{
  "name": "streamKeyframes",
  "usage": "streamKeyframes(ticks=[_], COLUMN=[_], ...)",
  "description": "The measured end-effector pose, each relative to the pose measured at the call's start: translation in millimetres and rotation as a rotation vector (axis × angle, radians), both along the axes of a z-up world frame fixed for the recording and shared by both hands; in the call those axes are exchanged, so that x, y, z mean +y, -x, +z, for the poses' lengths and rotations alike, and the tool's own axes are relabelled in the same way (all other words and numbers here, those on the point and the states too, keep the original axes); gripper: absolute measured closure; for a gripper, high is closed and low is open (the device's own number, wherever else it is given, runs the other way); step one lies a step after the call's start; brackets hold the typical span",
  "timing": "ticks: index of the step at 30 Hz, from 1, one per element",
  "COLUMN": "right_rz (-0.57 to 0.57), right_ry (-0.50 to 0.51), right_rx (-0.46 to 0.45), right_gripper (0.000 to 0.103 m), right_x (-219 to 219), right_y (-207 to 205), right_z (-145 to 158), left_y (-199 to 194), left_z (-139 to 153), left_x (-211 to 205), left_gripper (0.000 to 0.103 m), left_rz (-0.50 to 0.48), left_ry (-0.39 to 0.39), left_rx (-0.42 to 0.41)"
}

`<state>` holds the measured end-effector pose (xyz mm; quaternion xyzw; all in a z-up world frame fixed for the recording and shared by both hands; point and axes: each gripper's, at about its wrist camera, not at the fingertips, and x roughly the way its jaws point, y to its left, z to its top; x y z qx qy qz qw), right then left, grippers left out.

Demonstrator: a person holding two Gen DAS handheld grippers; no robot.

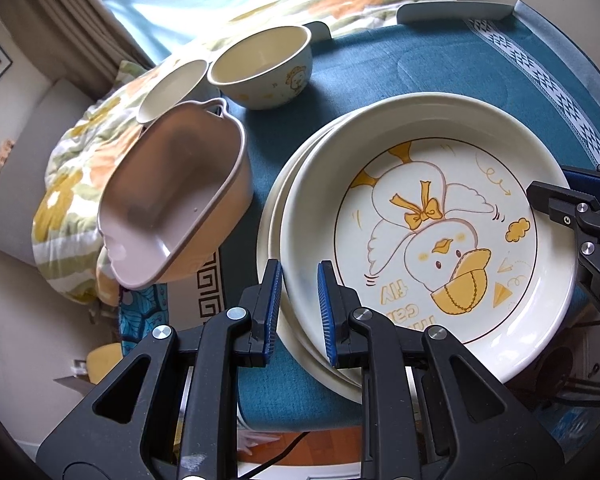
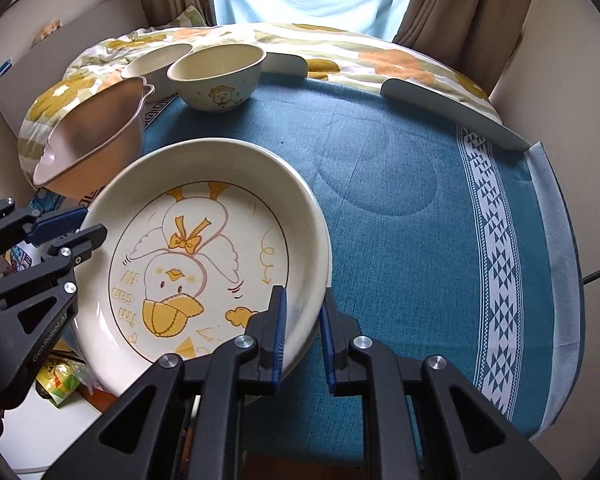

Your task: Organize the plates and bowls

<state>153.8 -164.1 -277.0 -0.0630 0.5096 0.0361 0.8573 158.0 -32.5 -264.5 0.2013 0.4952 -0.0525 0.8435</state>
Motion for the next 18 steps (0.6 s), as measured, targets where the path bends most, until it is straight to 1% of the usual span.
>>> streamKeyframes(ticks=[3, 7, 12, 16, 18], right_rz=[0.000, 0.009, 0.007, -0.014, -0.029], right_ry=[-0.003, 0.023, 0.020, -0.015, -0.049], right_rx=[0.001, 0.003, 0.003, 0.009, 0.003], right_gripper=[0.088, 0.088, 0.088, 0.088, 0.088], right_x=[-1.1, 0.2, 0.0, -3.7, -7.1], right_y=[-0.2, -0.5, -0.5, -0.8, -0.7], right_z=[0.1, -0.4, -0.2, 1.9, 8.6], left_y=[0.5, 0.8, -0.7, -3.6, -4.3], left_z=[-0.1, 1.3, 2.0, 6.8, 16.7], left_x=[0.2, -0.7, 0.3, 6.3, 12.0], left_gripper=[0.087, 0.087, 0.087, 0.087, 0.087], left_rz=[-0.001, -0.005, -0.009, 0.002, 0.015], left_ry=[0.000, -0.006, -0.001, 0.040, 0.086], left_rx=[-0.001, -0.014, -0.011, 0.008, -0.002])
